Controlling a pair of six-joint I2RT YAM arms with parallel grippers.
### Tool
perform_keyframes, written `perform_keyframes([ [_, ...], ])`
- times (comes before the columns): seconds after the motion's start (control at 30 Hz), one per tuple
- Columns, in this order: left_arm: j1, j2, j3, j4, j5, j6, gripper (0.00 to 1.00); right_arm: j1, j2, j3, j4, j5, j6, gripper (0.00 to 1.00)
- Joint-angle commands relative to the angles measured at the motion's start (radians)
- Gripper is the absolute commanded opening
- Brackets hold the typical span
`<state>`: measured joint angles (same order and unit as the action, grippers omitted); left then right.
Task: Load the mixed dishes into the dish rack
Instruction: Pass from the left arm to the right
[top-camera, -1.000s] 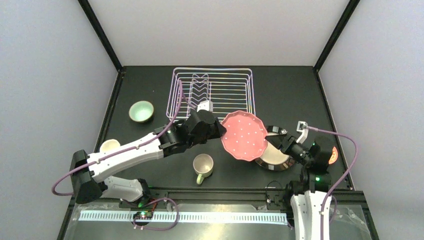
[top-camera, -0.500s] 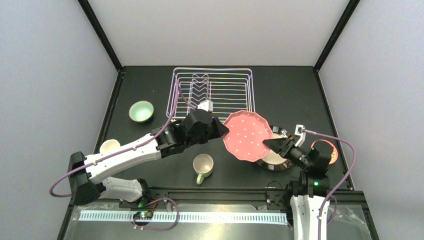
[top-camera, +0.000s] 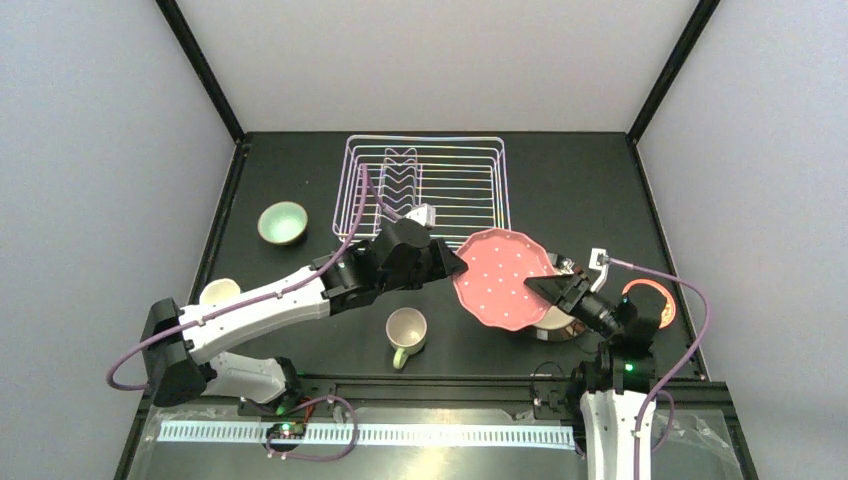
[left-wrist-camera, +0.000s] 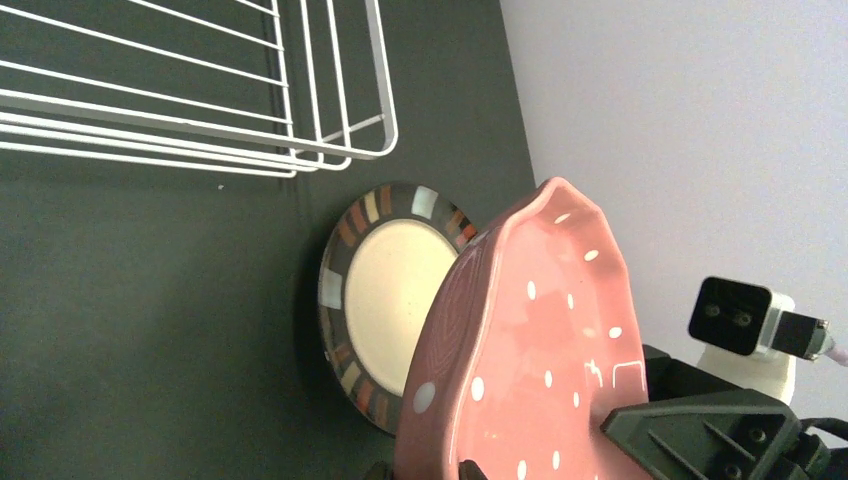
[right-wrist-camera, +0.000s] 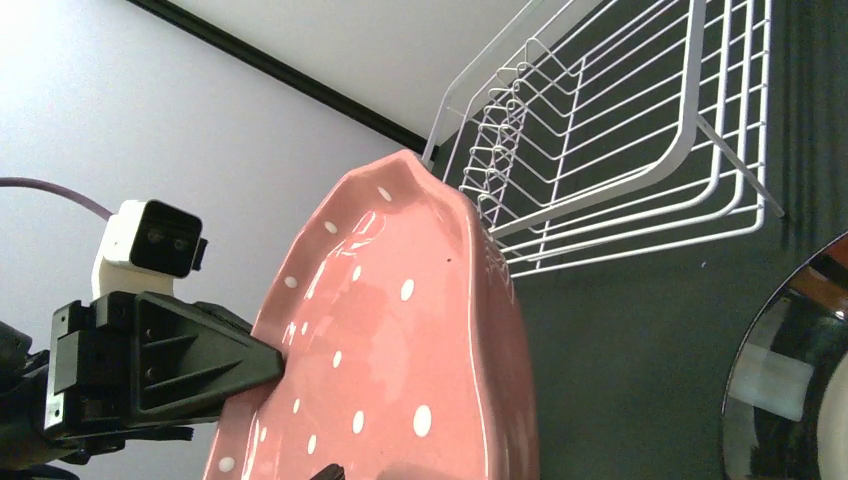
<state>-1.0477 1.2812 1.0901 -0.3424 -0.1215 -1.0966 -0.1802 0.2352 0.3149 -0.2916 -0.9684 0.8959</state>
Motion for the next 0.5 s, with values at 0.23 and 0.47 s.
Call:
perform_keyframes([
  [0.23, 0.026, 0.057, 0.041, 0.21, 0.152, -0.051, 0.01, -0.002, -0.002, -0.022, 0.106, -0.056, 0.115, 0.35],
  [0.47, 0.043, 0.059, 0.019, 0.244, 0.192, -0.073, 0.01, -0.002, 0.024, 0.004, 0.094, -0.07, 0.12, 0.0],
])
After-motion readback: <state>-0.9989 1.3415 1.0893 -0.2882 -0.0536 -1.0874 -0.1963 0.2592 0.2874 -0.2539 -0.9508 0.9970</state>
